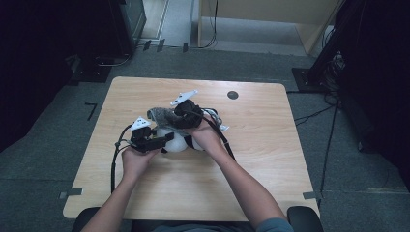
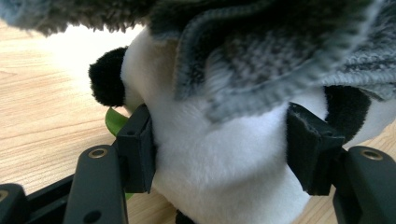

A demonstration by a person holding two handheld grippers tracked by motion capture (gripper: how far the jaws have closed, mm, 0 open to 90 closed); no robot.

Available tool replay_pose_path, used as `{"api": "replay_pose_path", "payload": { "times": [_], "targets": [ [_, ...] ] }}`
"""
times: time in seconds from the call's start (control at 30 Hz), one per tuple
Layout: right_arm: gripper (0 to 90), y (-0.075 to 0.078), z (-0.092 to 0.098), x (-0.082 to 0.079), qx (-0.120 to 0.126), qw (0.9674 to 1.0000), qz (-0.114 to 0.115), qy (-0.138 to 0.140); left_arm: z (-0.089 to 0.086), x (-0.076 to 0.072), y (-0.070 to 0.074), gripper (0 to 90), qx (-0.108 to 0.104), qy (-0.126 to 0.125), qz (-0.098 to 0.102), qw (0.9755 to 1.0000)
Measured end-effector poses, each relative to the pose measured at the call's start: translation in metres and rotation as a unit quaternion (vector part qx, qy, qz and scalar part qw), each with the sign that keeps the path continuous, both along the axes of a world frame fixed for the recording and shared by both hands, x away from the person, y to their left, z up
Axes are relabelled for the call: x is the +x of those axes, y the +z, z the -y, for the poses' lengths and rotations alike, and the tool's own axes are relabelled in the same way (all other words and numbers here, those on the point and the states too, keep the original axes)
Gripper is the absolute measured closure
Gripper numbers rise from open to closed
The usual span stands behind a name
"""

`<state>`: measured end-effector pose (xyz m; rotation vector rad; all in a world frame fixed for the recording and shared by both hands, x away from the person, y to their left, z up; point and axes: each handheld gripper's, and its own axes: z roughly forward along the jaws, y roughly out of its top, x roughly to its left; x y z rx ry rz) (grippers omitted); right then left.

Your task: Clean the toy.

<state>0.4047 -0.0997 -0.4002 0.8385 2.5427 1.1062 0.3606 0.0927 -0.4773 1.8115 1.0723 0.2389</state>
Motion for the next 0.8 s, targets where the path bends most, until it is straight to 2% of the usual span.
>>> {"api": "replay_pose_path", "payload": {
  "times": [0.27,0.33,0.4,0.67,0.8],
  "targets": [
    [72.3,0.002,0.014,-0.005,-0.034,0.9991,0.025,-0.001,0.0,0.0,0.0,34.9,0.002,-0.002,-0.001,1.0],
    [73.1,0.002,0.02,-0.005,-0.031,0.9992,0.023,-0.005,-0.001,0.001,0.0,34.8,0.002,-0.004,0.0,1.0],
    [74.0,0.004,0.03,-0.007,-0.015,0.9997,0.014,-0.016,-0.001,0.001,0.0,34.6,0.003,-0.005,0.0,1.0],
    [74.4,0.013,0.068,-0.011,0.006,0.9988,0.026,-0.042,-0.001,0.001,0.0,34.4,0.001,-0.006,-0.001,1.0],
    [74.4,0.015,0.085,-0.014,0.008,0.9979,0.031,-0.056,-0.001,0.001,-0.001,34.3,0.0,-0.006,-0.002,1.0]
  ]
}}
